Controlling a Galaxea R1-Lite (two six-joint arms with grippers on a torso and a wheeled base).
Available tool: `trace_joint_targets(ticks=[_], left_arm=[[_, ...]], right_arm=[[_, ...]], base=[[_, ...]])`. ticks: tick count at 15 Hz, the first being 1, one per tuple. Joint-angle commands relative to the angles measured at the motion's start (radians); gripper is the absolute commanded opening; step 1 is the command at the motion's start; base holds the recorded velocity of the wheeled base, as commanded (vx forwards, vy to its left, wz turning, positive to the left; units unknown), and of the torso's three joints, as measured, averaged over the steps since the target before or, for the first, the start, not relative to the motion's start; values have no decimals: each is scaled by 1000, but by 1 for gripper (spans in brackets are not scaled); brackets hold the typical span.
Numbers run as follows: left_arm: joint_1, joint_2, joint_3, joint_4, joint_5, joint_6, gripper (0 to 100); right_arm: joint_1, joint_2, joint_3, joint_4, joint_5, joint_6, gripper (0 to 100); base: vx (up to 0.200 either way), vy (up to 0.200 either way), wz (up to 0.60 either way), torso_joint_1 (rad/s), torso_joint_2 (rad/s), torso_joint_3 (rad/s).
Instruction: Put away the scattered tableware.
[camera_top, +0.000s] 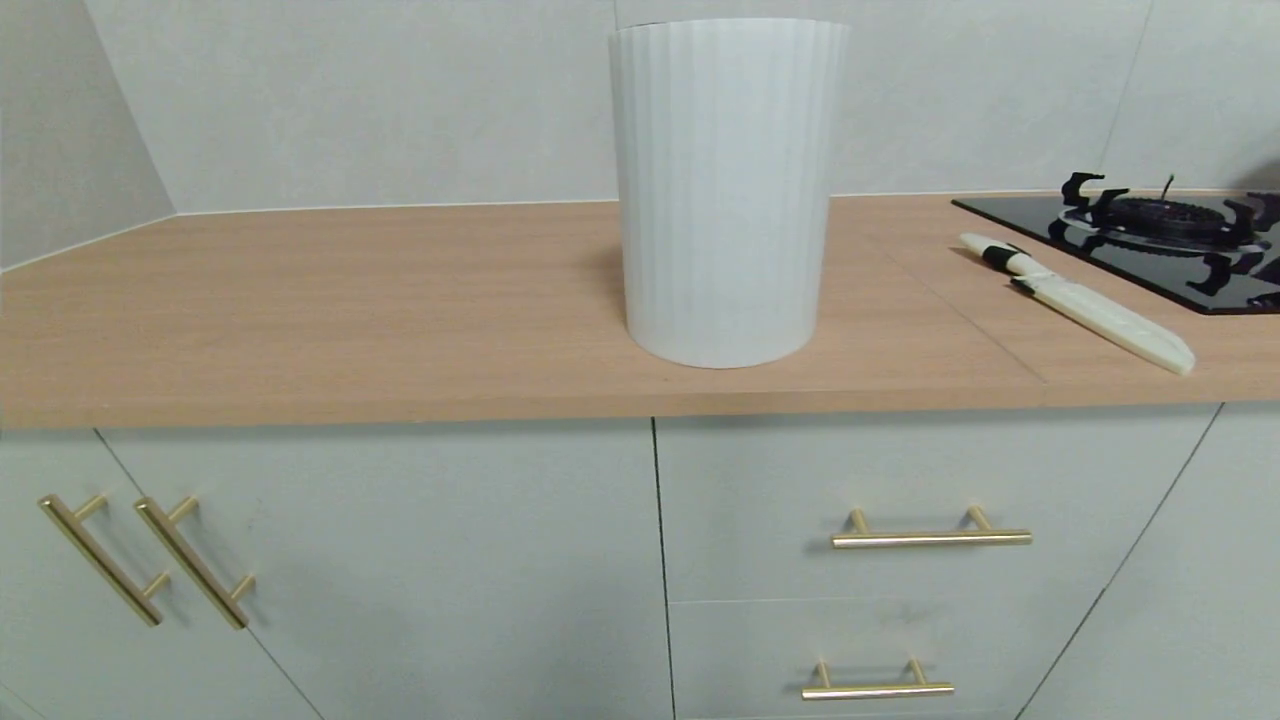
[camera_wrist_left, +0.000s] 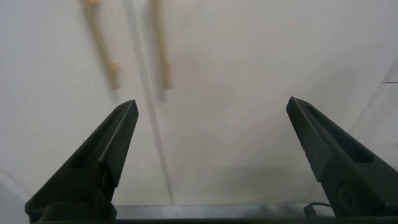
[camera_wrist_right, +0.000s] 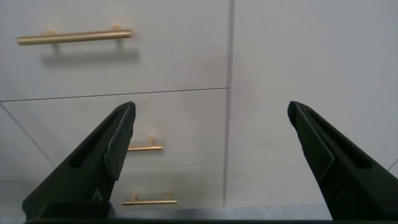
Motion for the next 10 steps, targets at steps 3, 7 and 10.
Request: trace_joint_targets(ticks=[3,7,10], left_arm=[[1,2,0,0,0,-1,100],[-1,2,0,0,0,-1,100],[-1,2,0,0,0,-1,100]], right_arm=[[0,2,0,0,1,0,100],[0,2,0,0,0,-2,100],[0,2,0,0,0,-2,100]], base=[[0,0,0,0,0,0],[0,0,0,0,0,0],[0,0,0,0,0,0]])
